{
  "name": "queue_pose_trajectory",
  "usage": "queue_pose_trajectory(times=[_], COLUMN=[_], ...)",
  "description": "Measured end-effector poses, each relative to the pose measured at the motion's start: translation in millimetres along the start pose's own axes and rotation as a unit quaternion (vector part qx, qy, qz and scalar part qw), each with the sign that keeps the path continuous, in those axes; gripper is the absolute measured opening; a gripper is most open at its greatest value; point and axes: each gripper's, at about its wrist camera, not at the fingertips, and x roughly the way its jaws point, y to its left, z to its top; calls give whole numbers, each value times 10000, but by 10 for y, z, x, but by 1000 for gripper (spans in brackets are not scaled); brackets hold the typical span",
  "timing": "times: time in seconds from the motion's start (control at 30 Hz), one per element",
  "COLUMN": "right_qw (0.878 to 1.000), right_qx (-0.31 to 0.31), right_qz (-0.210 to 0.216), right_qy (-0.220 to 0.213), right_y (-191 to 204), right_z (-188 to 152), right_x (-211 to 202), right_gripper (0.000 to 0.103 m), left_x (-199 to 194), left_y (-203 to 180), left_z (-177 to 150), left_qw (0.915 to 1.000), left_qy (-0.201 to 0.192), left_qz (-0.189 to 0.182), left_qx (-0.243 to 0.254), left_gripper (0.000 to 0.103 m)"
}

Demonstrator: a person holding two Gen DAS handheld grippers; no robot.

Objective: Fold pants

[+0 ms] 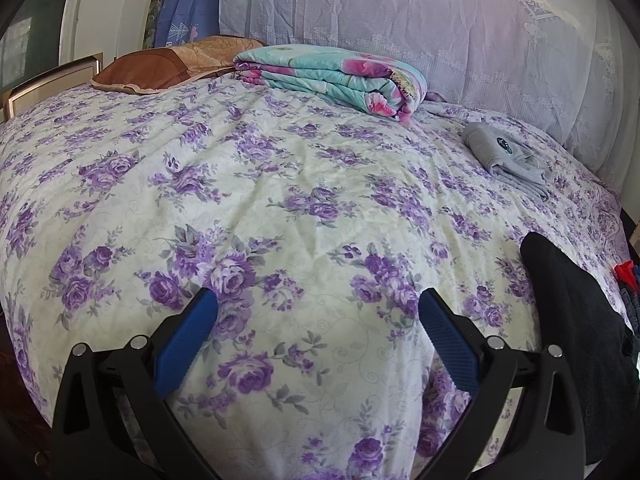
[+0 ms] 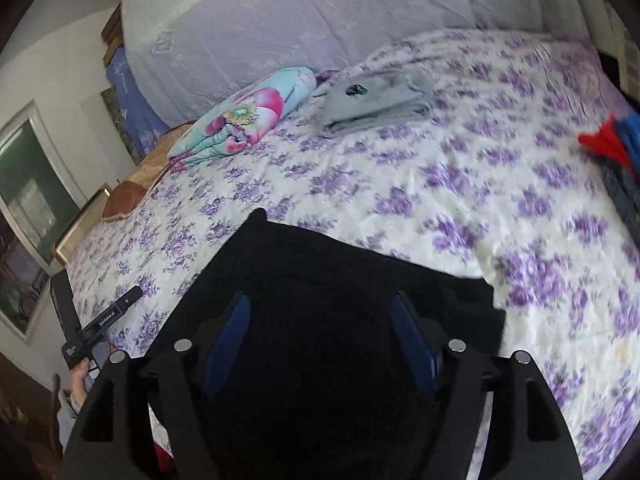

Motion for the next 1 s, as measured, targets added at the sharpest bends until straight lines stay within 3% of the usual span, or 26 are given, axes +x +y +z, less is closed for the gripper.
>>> queue_pose_trajectory(times=[0.27,0.4,0.53,0.67,0.77,0.87,0.9,1.0], right_qw=[9970,9913,9929,9964,9945,9903,9888,9948], right_qx=[-361,-525,-584,-609,-953,-1198,-1204,-999], right_qz=[-123,-273,-288,78,58,-165,-160,-48], right_qy=[678,1177,994,588,425,689,867,201], right_y=[482,495,546,592,614,491,407,208], right_z=[278,188,186,108,-130,-439,-533,-647], right_x=[829,1237,1094,612,265,249,302,-22], right_gripper=[76,89,90,90,94,99,99,99], left_x=[-4,2,10,11,11,-3,-27,-186], left_y=[-9,-13,-12,-16,-21,-45,-66,-200], left_z=[-3,0,8,9,9,10,14,27], left_qw=[10000,10000,10000,10000,10000,9999,9997,9960], left_qy=[-3,-6,-15,-13,-6,82,134,324], left_qz=[-9,-38,-85,-86,-79,-92,-156,-820], left_qx=[0,7,1,2,4,84,103,175], left_gripper=[98,98,98,98,98,98,98,98])
